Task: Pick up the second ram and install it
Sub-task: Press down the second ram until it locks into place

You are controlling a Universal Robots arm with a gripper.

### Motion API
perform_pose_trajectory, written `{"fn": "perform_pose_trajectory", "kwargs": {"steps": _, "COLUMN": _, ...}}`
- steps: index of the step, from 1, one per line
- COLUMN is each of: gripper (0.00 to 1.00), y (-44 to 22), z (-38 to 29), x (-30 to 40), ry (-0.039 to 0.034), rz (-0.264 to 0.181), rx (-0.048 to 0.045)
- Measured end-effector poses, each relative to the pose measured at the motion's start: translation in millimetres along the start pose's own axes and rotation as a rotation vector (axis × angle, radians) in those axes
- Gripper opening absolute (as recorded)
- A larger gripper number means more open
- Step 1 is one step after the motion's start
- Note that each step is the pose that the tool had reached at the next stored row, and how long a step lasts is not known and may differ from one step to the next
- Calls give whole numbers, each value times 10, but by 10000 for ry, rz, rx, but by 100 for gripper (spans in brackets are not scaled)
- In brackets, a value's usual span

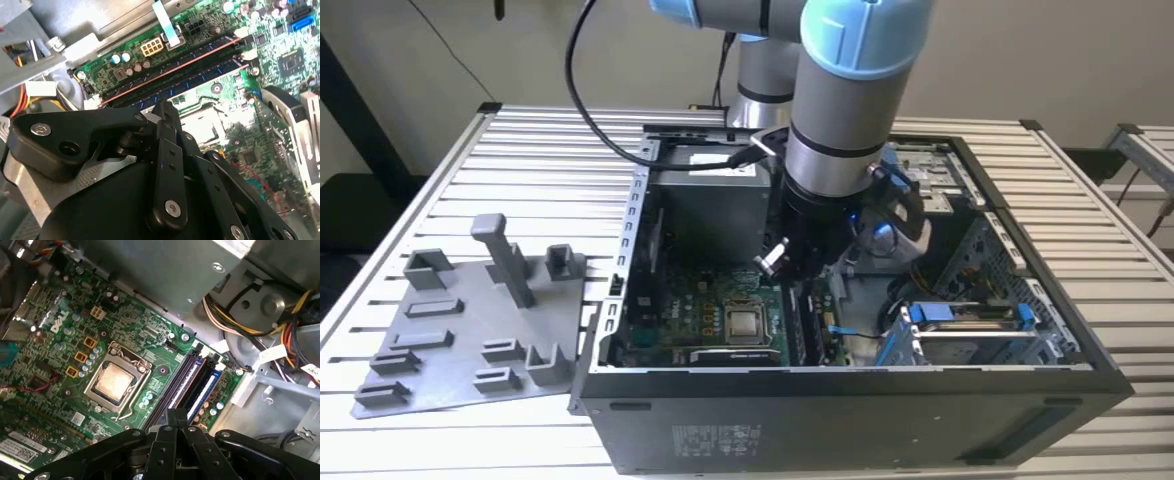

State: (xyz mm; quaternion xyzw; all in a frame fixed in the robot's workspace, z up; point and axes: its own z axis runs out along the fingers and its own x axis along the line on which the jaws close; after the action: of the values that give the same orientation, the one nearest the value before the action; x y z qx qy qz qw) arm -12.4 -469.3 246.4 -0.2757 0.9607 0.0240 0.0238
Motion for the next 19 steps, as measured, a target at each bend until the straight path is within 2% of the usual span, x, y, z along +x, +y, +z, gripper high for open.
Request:
{"fn": "perform_pose_trajectory", "kwargs": {"steps": 4, "gripper": 11, "y": 0, "z": 2, "x": 0, "ry": -66, "rz": -715, "rx": 12}}
{"fn": "perform_pose_trajectory", "kwargs": {"steps": 11, "gripper": 11, "y": 0, "z": 16, "x": 1, "ry": -83, "rz": -1986, "rx": -12}}
{"fn": "perform_pose_trajectory", "kwargs": {"steps": 19, "gripper": 11, "y": -1, "z": 29, "x": 2, "ry": -146, "rz": -3434, "rx": 11}}
